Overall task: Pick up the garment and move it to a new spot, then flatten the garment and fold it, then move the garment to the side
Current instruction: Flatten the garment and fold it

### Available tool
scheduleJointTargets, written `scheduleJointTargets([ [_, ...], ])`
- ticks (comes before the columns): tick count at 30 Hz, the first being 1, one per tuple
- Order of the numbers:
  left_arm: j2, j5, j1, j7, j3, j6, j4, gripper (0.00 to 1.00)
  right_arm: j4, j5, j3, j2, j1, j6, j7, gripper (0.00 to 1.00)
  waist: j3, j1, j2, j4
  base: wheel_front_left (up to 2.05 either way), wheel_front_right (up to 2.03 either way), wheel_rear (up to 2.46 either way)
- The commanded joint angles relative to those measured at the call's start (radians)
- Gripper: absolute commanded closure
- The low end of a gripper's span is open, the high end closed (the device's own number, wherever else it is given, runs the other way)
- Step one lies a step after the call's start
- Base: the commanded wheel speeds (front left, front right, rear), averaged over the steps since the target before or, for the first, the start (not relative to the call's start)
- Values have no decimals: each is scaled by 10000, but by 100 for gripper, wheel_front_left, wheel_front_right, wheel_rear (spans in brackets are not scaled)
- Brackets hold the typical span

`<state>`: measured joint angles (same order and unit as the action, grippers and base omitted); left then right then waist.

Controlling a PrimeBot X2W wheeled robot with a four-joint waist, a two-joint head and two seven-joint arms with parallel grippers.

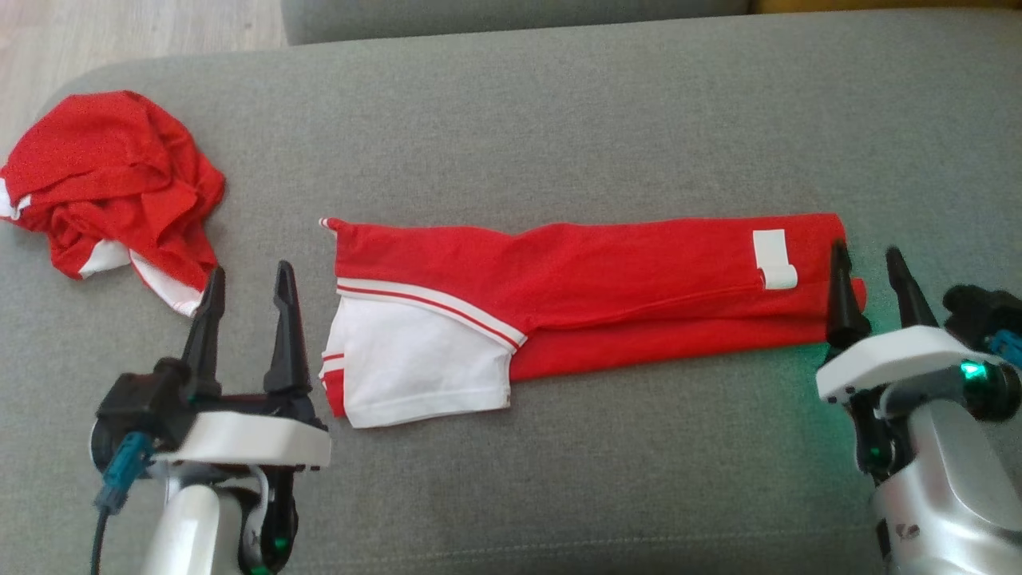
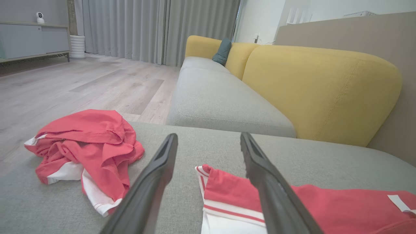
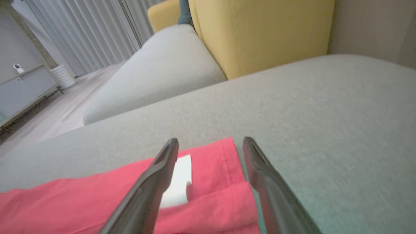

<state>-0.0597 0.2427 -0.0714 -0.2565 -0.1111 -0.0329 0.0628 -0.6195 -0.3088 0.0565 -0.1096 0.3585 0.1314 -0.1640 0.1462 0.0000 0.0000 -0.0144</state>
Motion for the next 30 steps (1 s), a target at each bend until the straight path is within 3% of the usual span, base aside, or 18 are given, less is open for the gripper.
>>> scheduleJointTargets([
  [1, -20, -114, -455, -52, 408, 69, -276, 0, 193, 123, -93, 85, 324, -7, 64, 0, 46, 0, 0, 2, 0, 0, 0],
  [6, 58, -225, -553, -52, 448, 326, -83, 0, -443, 312, 992, 408, 533, -7, 658, 0, 234, 0, 0, 45, 0, 0, 0],
  [13, 89, -286, -774, -53, 497, 505, 66, 0, -1142, 722, 1711, 563, 888, -7, 995, 0, 492, 0, 0, 127, 0, 0, 0],
  [24, 93, -151, -976, -53, 486, 422, 100, 0, -2306, 457, 1395, 591, 1421, -7, 1809, 0, 752, 0, 0, 254, 0, 0, 0],
  [25, 93, -147, -987, -53, 513, 408, 93, 0, -2382, 352, 1269, 591, 1441, -7, 1883, 58, 753, 0, 0, 255, 0, 0, 0],
  [26, 94, -141, -991, -53, 546, 401, 90, 0, -2422, 300, 1143, 591, 1451, -7, 1909, 100, 750, 0, 0, 250, 0, 0, 0],
  [30, 94, -145, -965, -53, 613, 372, 95, 0, -2434, 515, 1207, 520, 1494, -7, 1797, 100, 700, 0, 0, 214, 0, 0, 0],
])
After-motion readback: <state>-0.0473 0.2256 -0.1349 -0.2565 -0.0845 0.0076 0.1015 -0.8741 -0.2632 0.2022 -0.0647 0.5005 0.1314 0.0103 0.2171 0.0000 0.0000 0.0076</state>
